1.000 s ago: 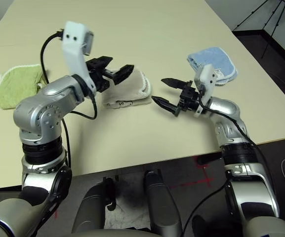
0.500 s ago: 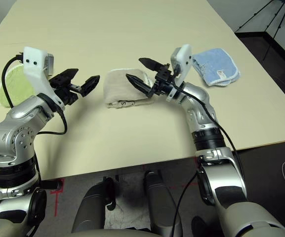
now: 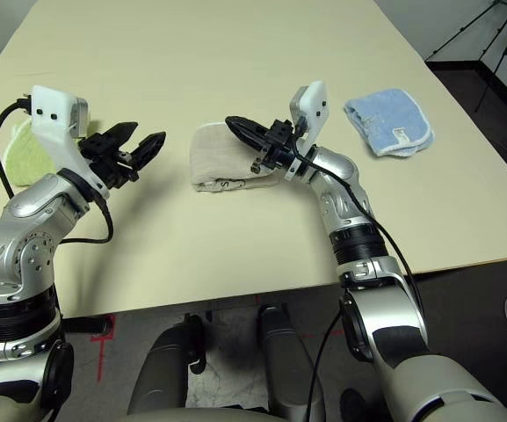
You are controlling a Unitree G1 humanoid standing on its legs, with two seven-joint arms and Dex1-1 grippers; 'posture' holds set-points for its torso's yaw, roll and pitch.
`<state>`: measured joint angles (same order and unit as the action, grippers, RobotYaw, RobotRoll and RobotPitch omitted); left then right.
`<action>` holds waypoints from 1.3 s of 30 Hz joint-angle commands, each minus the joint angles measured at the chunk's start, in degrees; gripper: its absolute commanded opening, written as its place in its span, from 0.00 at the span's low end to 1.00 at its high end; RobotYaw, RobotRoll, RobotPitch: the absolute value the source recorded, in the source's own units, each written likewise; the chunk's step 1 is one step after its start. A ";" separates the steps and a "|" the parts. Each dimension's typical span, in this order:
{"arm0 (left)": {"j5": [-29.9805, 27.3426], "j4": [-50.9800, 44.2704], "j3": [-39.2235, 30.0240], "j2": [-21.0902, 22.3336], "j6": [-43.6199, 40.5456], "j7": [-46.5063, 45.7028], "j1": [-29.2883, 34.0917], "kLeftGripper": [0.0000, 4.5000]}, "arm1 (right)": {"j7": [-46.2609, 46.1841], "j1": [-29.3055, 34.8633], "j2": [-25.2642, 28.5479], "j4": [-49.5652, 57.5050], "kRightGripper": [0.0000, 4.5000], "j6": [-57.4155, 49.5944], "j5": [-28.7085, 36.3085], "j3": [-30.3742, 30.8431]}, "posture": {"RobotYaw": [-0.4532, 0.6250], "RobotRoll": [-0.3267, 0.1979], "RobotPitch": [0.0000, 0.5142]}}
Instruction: Fold the towel and set it aside.
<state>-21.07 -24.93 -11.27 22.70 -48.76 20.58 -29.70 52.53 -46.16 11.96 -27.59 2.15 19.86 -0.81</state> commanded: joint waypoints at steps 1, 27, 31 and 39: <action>-2.18 0.38 0.10 -0.63 -0.31 -0.17 -3.02 0.66 | 0.29 -0.60 0.90 -0.53 0.00 -0.26 -0.04 -0.66 | 0.35 0.62 0.38; -3.70 2.13 2.69 -1.35 0.21 -1.28 -2.67 1.00 | 1.64 1.17 0.93 2.11 0.33 -2.64 0.44 0.17 | 0.34 0.62 0.39; -3.74 1.95 2.82 -1.39 0.18 -1.32 -2.69 1.00 | 1.79 1.34 0.90 2.50 0.68 -2.78 0.46 0.14 | 0.34 0.62 0.39; -4.19 1.91 2.95 -1.48 0.72 -0.72 -2.62 0.96 | 1.85 1.54 0.82 3.13 1.00 -3.06 0.48 0.00 | 0.33 0.62 0.38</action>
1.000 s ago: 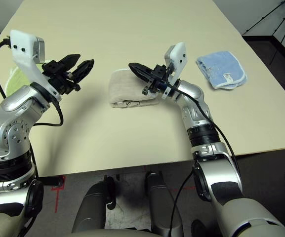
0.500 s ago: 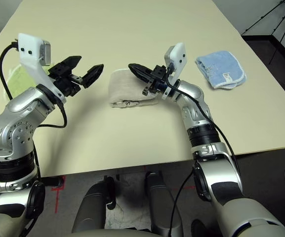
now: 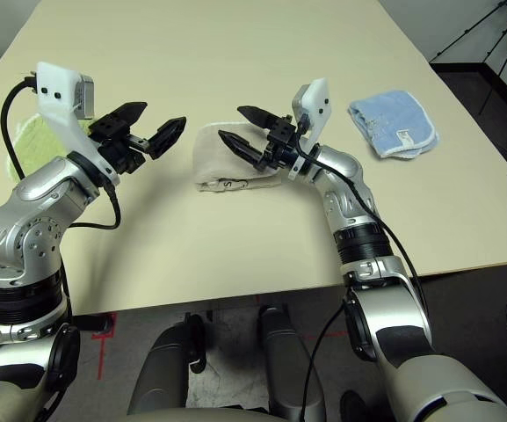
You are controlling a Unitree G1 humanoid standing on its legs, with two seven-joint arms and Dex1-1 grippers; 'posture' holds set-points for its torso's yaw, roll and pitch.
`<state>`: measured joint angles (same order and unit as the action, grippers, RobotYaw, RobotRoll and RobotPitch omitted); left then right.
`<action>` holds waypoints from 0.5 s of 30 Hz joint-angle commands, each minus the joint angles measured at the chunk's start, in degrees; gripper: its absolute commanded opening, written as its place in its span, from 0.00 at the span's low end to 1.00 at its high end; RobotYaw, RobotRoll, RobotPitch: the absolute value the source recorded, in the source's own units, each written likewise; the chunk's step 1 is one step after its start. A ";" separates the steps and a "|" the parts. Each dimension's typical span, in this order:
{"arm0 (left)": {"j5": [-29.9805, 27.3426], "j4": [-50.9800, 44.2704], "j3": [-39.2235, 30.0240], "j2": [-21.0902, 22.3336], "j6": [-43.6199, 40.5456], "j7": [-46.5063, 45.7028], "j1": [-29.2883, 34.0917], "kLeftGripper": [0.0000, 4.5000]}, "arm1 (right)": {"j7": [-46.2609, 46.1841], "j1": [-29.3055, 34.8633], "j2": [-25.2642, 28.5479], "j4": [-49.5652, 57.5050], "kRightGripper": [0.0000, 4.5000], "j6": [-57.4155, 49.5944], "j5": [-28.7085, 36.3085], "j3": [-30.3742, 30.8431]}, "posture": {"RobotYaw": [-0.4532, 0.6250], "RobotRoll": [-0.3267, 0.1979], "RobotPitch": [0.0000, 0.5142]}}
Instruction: Fold the towel and set it aside.
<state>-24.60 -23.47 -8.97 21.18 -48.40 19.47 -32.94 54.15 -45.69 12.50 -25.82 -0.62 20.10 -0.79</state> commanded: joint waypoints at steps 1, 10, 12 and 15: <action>-0.71 0.36 0.77 0.04 0.49 0.53 0.72 0.91 | 0.23 1.02 0.28 1.29 0.95 -0.25 0.24 -0.07 | 0.33 0.62 0.38; -0.34 0.27 1.57 0.52 0.98 0.94 1.16 0.17 | 0.20 1.15 0.44 1.02 0.26 -0.11 0.13 -0.18 | 0.33 0.62 0.38; -0.04 0.54 1.99 0.58 1.20 1.03 1.21 0.00 | -0.03 1.27 0.51 0.70 0.07 0.14 -0.12 -0.21 | 0.33 0.62 0.38; 0.45 1.23 3.24 0.31 1.68 1.13 1.05 0.00 | -0.53 1.84 0.89 0.21 0.01 0.46 -0.63 -0.31 | 0.33 0.62 0.38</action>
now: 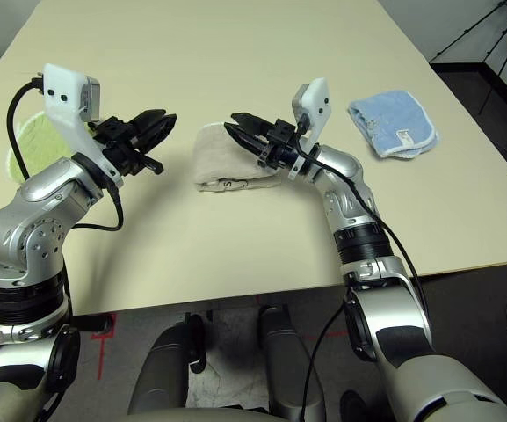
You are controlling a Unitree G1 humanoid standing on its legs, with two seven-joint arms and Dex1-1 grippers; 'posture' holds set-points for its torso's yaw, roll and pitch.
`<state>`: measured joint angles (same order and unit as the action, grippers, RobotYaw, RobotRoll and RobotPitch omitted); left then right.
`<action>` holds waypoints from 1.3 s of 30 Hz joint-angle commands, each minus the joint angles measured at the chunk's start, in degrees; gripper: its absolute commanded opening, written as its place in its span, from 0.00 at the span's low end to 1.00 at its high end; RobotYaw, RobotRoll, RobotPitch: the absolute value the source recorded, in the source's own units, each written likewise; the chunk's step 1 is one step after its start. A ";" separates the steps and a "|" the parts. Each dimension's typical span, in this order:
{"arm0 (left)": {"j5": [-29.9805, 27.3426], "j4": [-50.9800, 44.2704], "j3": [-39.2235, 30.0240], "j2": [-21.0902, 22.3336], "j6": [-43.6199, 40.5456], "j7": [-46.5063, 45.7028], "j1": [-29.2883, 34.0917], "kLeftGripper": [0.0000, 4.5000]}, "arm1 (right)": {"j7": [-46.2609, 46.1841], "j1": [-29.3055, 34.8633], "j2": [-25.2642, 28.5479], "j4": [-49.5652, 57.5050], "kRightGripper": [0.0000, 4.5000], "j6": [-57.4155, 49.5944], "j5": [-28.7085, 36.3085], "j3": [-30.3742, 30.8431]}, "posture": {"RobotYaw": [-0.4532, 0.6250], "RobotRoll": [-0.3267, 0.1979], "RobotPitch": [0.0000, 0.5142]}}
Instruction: Fold the towel and set it aside.
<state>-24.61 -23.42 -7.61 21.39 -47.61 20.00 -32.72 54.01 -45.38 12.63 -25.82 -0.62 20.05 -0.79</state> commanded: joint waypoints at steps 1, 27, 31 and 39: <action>0.61 1.55 2.40 -0.20 1.15 0.54 0.55 0.00 | -0.56 1.80 0.93 0.28 0.01 0.31 -0.61 -0.37 | 0.33 0.62 0.38; 10.32 18.27 17.39 -5.10 13.32 5.48 2.66 0.00 | -4.68 7.58 1.52 -2.77 0.01 -1.38 -9.29 5.10 | 0.27 0.62 0.40; 11.70 21.65 17.17 -5.47 15.51 5.27 3.01 0.00 | -5.34 7.99 0.55 -3.65 0.01 -2.21 -10.13 6.12 | 0.28 0.62 0.40; 12.45 23.95 16.03 -6.44 17.13 4.68 2.73 0.00 | -5.61 6.42 1.98 -5.55 0.01 -1.63 -10.69 4.72 | 0.28 0.62 0.39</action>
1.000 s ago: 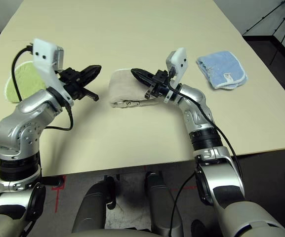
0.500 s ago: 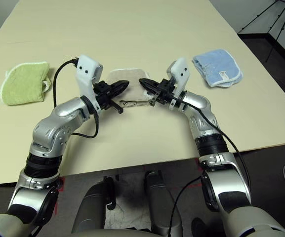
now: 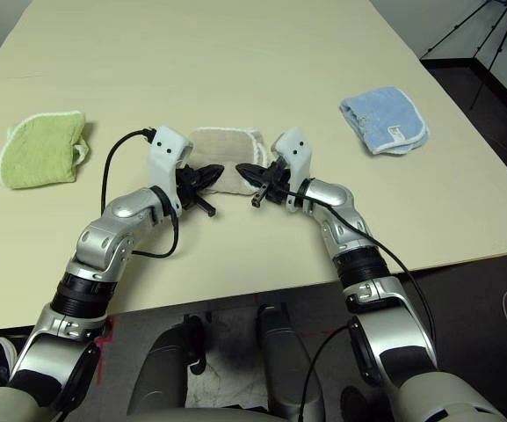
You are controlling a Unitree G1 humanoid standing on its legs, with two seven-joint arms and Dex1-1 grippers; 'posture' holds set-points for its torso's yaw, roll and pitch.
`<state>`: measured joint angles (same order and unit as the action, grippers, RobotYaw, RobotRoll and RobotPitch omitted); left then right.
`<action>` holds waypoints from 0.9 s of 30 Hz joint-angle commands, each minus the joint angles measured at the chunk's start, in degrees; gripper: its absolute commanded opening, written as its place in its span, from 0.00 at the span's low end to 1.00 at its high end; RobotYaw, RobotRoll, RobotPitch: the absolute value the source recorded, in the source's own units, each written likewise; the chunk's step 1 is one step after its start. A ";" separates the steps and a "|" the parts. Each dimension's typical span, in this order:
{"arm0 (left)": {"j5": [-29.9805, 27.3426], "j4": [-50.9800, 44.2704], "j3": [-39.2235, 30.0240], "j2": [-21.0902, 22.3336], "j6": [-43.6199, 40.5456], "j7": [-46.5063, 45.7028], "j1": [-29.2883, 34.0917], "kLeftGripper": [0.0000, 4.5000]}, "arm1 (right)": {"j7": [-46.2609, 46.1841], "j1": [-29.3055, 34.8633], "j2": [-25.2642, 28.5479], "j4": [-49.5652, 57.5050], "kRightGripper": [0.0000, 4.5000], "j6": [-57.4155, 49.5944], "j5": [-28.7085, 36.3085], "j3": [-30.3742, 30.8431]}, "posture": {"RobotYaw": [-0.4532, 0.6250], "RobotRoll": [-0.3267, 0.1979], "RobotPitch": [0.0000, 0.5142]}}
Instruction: Fold the towel and set it aside.
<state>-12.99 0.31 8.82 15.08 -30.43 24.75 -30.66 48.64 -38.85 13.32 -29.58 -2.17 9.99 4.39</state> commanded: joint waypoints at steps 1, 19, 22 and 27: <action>0.66 -0.33 -0.72 -0.05 -0.34 -0.11 0.49 0.00 | -0.19 -0.58 1.75 -1.80 0.01 0.01 -0.28 -1.00 | 0.28 0.62 0.39; -0.13 -5.47 -5.55 4.82 -4.16 1.50 -7.13 0.00 | -0.16 -10.25 -1.20 -7.19 0.01 2.76 3.11 -4.37 | 0.30 0.62 0.35; 1.22 -1.01 -4.82 5.03 -1.28 2.54 -7.44 0.00 | -2.25 -13.39 -3.01 -14.58 0.01 5.84 0.58 -3.75 | 0.30 0.62 0.34; 3.60 4.56 -3.82 4.98 2.95 3.29 -7.16 0.00 | -4.47 -15.48 -3.40 -22.56 0.01 8.77 -2.97 -2.94 | 0.30 0.62 0.34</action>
<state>-10.69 3.16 3.78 20.01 -29.00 27.34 -37.97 44.79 -54.09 9.78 -49.62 5.61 8.63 0.98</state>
